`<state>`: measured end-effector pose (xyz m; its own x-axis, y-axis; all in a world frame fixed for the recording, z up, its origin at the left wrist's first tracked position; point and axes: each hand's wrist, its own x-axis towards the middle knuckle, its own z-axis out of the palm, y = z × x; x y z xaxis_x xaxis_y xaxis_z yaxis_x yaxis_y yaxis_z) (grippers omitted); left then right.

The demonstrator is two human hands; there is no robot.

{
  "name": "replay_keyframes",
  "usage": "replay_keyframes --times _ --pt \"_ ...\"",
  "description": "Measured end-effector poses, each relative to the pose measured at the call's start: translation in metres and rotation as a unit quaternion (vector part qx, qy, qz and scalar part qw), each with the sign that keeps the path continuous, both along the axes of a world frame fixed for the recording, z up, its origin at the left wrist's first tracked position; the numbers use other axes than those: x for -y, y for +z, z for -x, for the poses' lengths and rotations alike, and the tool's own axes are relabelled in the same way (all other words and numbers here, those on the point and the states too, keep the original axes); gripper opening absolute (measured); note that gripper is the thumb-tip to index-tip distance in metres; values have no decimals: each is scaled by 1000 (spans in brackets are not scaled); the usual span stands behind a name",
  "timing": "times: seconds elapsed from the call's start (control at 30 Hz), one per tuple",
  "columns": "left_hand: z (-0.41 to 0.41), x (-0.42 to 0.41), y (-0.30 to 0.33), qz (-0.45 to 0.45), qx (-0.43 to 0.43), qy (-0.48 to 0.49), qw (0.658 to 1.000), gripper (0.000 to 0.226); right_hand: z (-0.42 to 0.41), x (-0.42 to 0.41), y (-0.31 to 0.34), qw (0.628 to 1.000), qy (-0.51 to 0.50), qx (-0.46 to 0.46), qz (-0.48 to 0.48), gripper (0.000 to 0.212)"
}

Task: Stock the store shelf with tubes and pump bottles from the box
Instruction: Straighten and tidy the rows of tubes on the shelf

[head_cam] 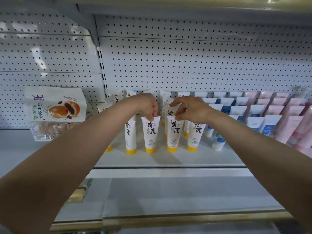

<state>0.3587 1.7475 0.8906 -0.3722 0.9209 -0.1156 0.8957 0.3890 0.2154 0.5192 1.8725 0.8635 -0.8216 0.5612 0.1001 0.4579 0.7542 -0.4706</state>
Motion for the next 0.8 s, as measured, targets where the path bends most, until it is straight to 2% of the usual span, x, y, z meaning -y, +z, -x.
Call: replay_keyframes --times 0.6,0.8 --pt "10 -2 -6 -14 41 -8 999 16 0 -9 -3 1000 12 -2 23 49" --pt "18 0 5 -51 99 22 994 28 2 -11 3 999 7 -37 33 47"
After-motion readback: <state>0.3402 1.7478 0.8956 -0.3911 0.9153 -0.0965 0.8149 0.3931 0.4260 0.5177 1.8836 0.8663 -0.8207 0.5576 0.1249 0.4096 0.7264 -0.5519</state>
